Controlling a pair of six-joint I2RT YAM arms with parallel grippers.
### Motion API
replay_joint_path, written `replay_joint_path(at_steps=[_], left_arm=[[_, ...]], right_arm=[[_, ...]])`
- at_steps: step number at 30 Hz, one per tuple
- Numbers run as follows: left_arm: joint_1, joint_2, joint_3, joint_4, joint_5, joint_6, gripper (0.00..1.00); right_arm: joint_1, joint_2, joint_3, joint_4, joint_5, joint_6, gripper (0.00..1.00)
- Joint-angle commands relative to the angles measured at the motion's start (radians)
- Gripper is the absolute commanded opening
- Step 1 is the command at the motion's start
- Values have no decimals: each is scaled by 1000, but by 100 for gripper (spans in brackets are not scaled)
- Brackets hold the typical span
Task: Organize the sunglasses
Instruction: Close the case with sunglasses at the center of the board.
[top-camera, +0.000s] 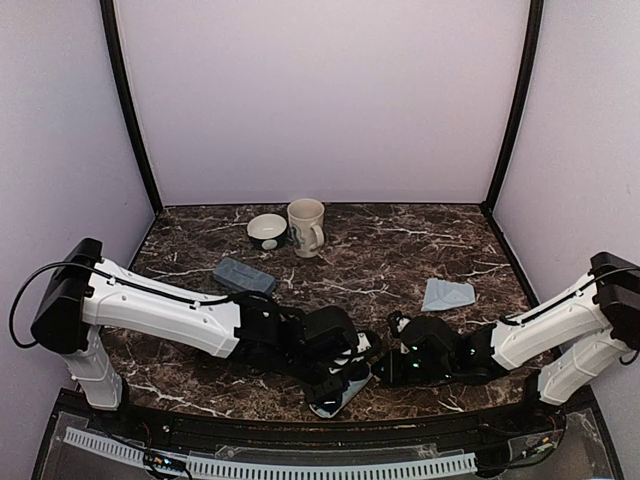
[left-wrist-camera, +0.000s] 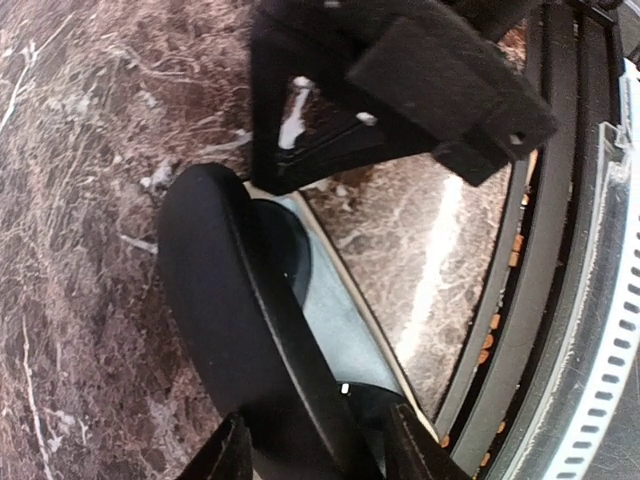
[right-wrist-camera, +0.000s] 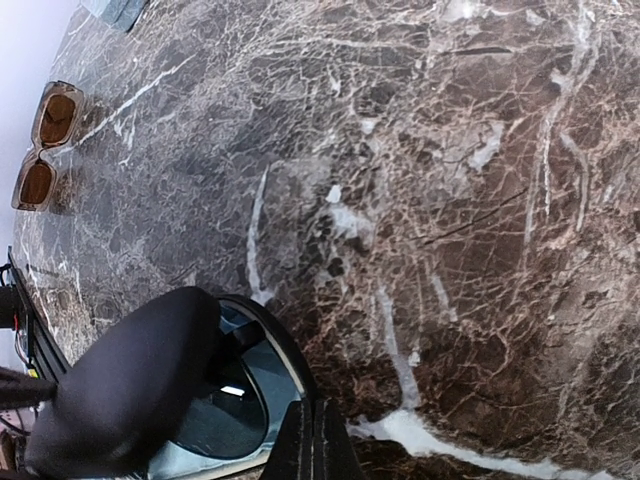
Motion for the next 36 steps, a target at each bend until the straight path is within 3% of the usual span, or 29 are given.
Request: replay_joint_path(at_steps=[1,10,18,22,28,32,36], left_arm=[[-76,187,-50,134,429,70,44],[-76,182,-53,141,409,63,47],[-76,51,-112,204,292,49,50],[-76,-77,-174,270,224,56,58],[-70,-224,-222,321,91,68,71],[-40,-197,-160,217,-58,12,80],[-34,-139,-116,179,-89,-67,95]], right_arm=[[28,46,19,53,-39,-3,0],[51,21,11,42,-10,14,0],[51,-82,-46,23,41,28,0],[28,-136,-65,25,33,13,1],[-7,-210,-54,-56,20,-25,15],[-25,-240,-54,-92,8,-30,24],[-48,-235,-63,-91,-6,-28,29]])
